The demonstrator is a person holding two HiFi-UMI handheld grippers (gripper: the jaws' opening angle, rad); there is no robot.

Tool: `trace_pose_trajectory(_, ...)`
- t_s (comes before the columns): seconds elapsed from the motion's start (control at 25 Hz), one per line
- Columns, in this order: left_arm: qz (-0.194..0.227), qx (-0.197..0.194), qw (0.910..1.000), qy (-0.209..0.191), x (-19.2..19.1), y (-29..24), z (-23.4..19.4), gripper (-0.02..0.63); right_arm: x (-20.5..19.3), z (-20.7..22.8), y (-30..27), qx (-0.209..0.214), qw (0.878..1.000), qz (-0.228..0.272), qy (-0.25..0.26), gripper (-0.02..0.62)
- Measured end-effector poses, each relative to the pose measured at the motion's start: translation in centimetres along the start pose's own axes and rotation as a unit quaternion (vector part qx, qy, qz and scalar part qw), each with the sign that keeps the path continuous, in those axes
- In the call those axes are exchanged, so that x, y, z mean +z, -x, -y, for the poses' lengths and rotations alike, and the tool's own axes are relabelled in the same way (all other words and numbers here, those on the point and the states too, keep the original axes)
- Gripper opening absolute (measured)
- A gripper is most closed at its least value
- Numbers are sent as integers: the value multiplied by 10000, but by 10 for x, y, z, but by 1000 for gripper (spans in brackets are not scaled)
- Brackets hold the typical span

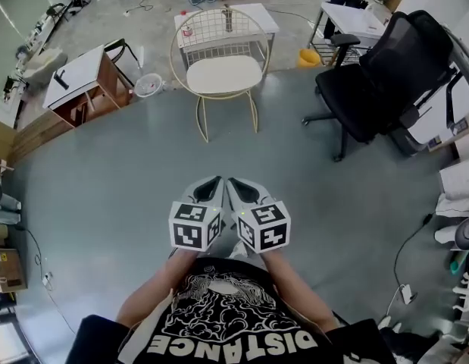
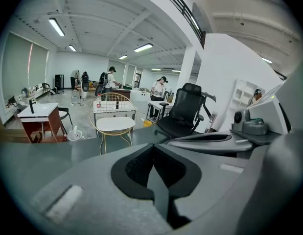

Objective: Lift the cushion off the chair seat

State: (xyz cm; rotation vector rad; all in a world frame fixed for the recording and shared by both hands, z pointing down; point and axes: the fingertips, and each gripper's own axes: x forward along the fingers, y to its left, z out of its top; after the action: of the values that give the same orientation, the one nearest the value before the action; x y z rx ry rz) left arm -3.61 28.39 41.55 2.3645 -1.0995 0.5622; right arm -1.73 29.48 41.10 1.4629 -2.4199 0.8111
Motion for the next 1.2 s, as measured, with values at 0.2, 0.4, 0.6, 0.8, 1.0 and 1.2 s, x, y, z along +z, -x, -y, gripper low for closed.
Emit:
trace_pose_trajectory(0.2,-29,120,9999,-51,2,-10,3,-8,3,10,-2,185,9998,-3,-42,0)
trace_pose_trajectory(0.4,-30,151,9999,47,9,-25,-2,-8,10,24,-10,204,9998,-16,-19,0)
trace_pose_trajectory(0.6,0,-42,9999,95,16,-45,-16,-8,11,34,-29,77,9999,-72,-104,0)
trace_pose_trajectory(0.8,7,-328,9994,71,40,-76,-36,-8,33,54,-57,-234,9996,-89,-97,0)
trace_pose_trajectory(1.0,3,-483,9988,-41,67,-90,-72,-8,59,54,-96,-392,9991,-97,-91,0)
trace_pose_trajectory(1.2,-18,-515,9987,51,84,-99,-110,-8,75,47,-132,-423,9989,-207,-19,0)
